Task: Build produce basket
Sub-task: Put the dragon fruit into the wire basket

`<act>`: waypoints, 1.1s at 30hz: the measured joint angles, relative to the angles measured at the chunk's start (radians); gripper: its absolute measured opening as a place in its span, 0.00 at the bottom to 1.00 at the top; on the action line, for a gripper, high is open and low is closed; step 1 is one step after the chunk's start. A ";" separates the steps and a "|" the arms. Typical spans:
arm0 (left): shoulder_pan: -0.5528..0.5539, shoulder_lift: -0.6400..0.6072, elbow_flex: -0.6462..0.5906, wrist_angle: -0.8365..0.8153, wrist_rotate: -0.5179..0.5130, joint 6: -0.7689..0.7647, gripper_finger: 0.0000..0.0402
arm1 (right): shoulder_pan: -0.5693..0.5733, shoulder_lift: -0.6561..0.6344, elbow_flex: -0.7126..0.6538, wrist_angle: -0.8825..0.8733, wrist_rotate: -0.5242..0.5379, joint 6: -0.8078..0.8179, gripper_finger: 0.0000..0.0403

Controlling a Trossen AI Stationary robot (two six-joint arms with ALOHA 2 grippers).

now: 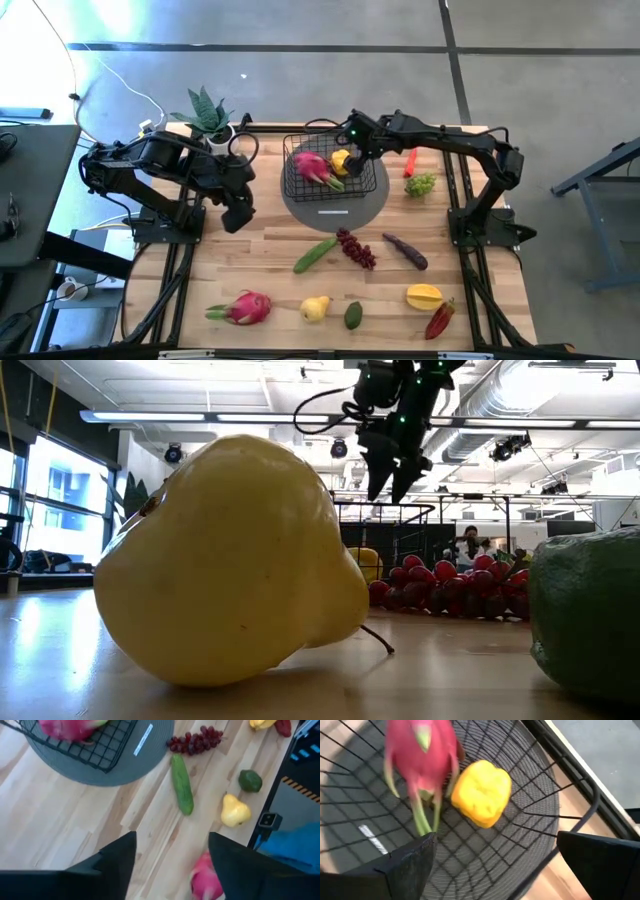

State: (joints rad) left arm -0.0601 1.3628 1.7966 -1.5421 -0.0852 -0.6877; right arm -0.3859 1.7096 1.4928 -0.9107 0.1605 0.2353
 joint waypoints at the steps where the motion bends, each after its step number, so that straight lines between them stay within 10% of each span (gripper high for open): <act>1: 0.000 0.000 0.000 -0.006 0.000 -0.001 0.63 | 0.006 0.000 0.005 -0.002 -0.007 0.017 0.97; 33: -0.568 0.000 -0.416 0.224 0.054 -0.256 0.71 | 0.255 0.000 0.118 -0.096 -0.022 0.317 0.97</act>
State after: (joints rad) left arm -0.6281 1.3624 1.3808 -1.3181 -0.0308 -0.9433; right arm -0.1308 1.7096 1.6104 -1.0065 0.1387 0.5522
